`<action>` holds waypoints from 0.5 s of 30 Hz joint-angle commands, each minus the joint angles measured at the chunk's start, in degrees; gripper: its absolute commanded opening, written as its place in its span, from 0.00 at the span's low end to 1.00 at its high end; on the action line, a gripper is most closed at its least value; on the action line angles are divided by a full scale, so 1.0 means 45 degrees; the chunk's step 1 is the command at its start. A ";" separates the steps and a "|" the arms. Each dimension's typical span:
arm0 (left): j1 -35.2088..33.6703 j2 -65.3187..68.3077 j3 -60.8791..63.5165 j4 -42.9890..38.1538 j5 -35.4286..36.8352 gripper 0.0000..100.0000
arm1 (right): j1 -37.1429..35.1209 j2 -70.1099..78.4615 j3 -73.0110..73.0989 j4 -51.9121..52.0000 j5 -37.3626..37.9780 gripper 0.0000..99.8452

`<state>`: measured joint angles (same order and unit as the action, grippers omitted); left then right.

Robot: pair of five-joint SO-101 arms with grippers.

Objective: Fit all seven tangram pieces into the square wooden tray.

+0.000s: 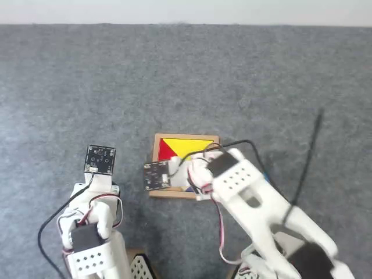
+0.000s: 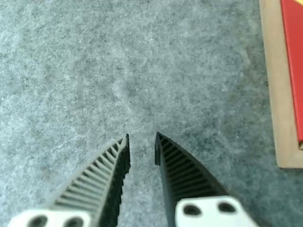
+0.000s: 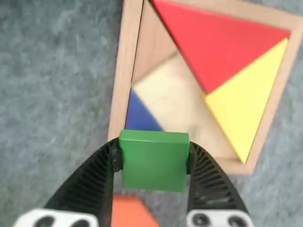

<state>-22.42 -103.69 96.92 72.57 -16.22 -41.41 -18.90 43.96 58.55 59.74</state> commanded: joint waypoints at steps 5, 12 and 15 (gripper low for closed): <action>0.0039 -0.0137 -0.0107 0.0078 0.0098 0.09 | -0.0283 0.2061 -0.1016 -0.1768 -0.0430 0.20; 0.0039 -0.0137 -0.0107 0.0078 0.0098 0.09 | -0.0264 0.1280 -0.1016 -0.1123 -0.0645 0.42; 0.0039 -0.0137 -0.0107 0.0078 0.0098 0.09 | -0.0244 -0.0029 -0.0957 -0.0420 -0.0703 0.40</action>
<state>-22.42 -103.69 96.92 72.57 -16.22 -42.37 -11.69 42.55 54.07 57.19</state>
